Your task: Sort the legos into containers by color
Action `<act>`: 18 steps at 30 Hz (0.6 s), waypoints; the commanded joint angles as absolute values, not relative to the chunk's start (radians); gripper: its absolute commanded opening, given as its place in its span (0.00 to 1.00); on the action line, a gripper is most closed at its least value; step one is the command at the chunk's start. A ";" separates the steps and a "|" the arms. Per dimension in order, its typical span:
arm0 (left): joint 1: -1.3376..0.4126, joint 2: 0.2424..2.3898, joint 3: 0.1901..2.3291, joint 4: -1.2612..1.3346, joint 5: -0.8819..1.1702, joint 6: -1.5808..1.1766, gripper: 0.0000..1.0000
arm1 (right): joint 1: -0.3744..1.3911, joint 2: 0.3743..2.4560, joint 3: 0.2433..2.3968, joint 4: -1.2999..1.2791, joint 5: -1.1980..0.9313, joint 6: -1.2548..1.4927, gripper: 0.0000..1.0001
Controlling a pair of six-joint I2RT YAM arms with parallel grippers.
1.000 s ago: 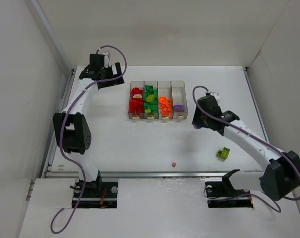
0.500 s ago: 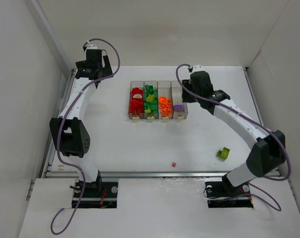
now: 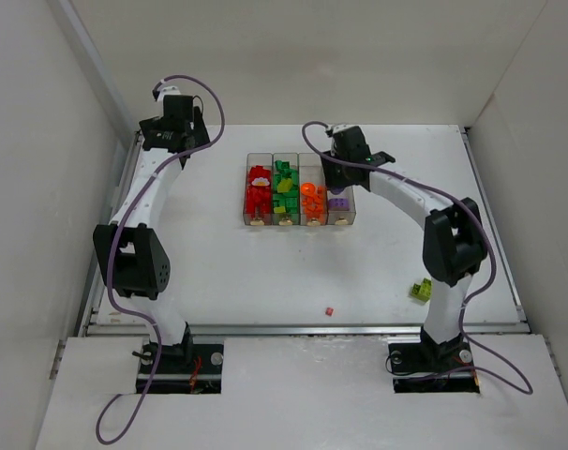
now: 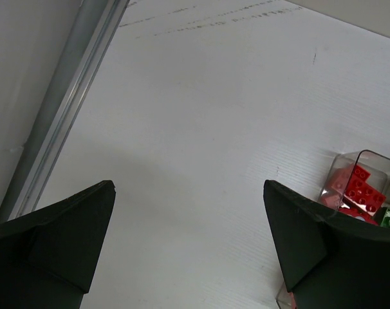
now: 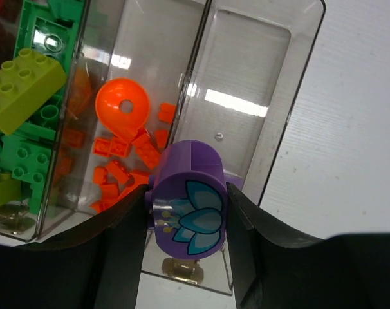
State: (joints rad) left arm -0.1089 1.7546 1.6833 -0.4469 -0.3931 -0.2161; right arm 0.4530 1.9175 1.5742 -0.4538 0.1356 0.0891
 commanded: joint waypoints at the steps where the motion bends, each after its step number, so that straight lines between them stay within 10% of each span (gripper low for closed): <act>1: -0.107 1.697 1.677 -0.443 -0.393 -0.229 0.99 | 0.451 1.936 1.666 -0.431 0.092 0.086 0.26; 3: -0.098 1.697 1.677 -0.443 -0.384 -0.219 0.99 | 0.451 1.957 1.687 -0.446 0.092 0.086 0.60; 7: -0.088 1.697 1.677 -0.443 -0.373 -0.219 0.99 | 0.451 1.976 1.735 -0.509 0.184 0.120 0.82; 18: -0.069 1.715 1.686 -0.452 -0.350 -0.210 0.99 | 0.370 1.631 1.496 -0.714 0.316 0.438 1.00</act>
State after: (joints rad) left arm -0.0799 1.7546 1.6775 -0.4503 -0.3492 -0.2146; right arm 0.4057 1.7958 1.5665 -0.5911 0.2314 0.2882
